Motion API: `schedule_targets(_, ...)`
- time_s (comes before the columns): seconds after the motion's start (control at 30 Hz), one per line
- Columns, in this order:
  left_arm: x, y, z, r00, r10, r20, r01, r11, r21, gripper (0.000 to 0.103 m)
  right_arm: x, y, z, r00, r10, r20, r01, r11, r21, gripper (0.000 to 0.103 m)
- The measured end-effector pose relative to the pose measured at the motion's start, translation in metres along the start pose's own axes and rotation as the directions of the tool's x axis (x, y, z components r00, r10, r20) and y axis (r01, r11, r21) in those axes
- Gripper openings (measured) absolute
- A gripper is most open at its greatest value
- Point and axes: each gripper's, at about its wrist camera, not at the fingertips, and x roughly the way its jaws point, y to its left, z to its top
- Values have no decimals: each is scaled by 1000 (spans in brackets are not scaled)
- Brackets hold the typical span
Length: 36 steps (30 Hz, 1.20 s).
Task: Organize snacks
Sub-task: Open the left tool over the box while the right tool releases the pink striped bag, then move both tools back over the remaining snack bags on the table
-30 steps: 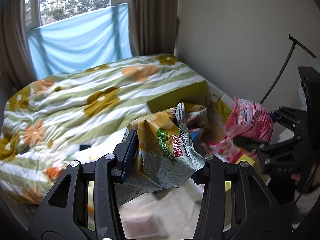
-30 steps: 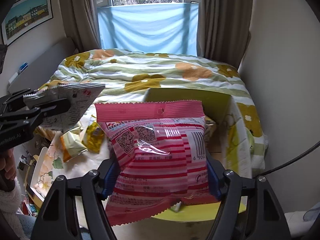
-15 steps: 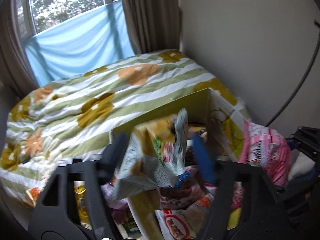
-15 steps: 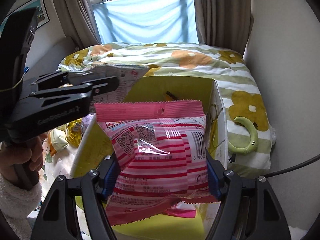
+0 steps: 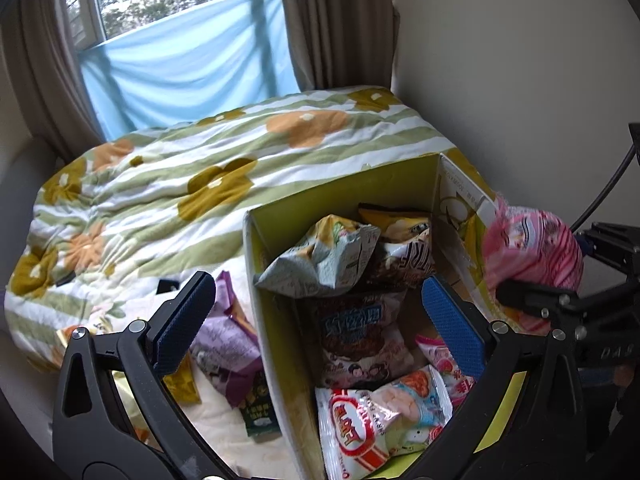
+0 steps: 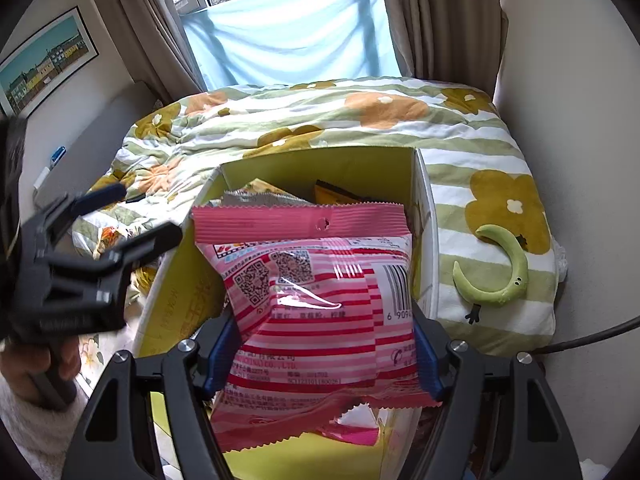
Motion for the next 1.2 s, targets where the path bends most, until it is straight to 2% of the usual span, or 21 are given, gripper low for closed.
schedule_targets(0.27, -7, 9, -20, 999, 8, -50, -10, 999, -50, 102, 17, 4, 7, 1000, 18, -16, -18, 999, 31, 72)
schedule_targets(0.37, -13, 15, -27, 998, 15, -57, -19, 998, -63, 102, 21, 4, 5, 1000, 22, -7, -21, 999, 43, 98)
schedule_targets(0.4, -14, 17, -30, 998, 16, -59, -20, 997, -70, 102, 20, 4, 4, 1000, 18, 3, -18, 999, 45, 102)
schedule_targets(0.53, -20, 24, -42, 997, 14, -70, -21, 994, -105, 102, 13, 1, -6, 999, 25, 38, -27, 998, 57, 102)
schedule_targets(0.67, -27, 27, -50, 997, 12, -73, -21, 993, -118, 102, 10, -2, -11, 999, 38, 19, -40, 997, 71, 102)
schedule_targets(0.93, -64, 29, -57, 999, 16, -29, -20, 992, -125, 102, -21, 18, -16, 998, 7, 55, -7, 1000, -2, 102)
schedule_targets(1.2, -121, 65, -69, 995, 99, 21, -94, 980, -173, 102, -54, 58, -17, 989, 48, 139, -39, 997, -67, 102)
